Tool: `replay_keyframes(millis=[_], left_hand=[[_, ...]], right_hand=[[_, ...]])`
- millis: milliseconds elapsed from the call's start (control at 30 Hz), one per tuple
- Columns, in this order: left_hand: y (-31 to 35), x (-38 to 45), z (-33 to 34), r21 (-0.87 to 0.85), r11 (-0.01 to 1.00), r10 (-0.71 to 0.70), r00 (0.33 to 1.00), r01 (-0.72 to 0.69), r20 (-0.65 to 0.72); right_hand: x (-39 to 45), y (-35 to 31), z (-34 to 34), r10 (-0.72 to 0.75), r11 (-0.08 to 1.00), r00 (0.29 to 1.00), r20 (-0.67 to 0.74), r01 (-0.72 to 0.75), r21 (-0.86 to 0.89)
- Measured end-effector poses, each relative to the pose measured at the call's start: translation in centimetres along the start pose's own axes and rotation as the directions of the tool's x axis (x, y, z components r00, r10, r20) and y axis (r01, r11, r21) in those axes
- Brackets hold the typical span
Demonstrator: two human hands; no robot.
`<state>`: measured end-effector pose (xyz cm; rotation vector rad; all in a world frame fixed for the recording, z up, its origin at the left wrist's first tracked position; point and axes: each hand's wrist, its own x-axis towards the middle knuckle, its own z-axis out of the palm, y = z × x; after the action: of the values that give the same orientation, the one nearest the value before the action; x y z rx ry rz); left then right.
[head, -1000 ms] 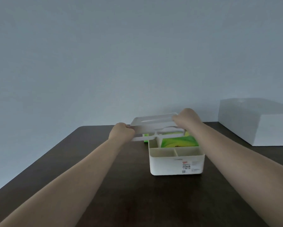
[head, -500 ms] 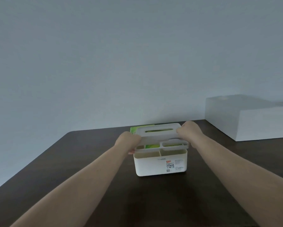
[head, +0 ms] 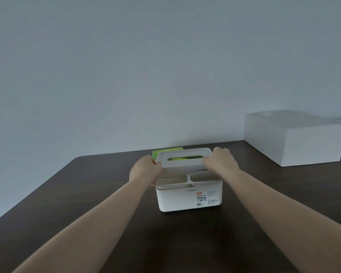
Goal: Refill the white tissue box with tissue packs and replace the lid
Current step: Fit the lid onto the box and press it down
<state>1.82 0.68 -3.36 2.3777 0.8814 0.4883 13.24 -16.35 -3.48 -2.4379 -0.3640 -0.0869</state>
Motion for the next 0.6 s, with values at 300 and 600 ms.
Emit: replay_keyframes(millis=[300,600], left_hand=[[-0.4,0.2,0.9,0.125,0.991,0.044,0.998,-0.037,-0.051],[-1.0,0.0,1.6,0.104,0.992,0.078,0.996,-0.072,-0.052]], right_hand=[[-0.1,0.2,1.0,-0.042,0.999,0.996,-0.074,0.04,-0.025],[-0.4,0.6,2.0,-0.029,1.0,0.997,-0.072,0.029,-0.002]])
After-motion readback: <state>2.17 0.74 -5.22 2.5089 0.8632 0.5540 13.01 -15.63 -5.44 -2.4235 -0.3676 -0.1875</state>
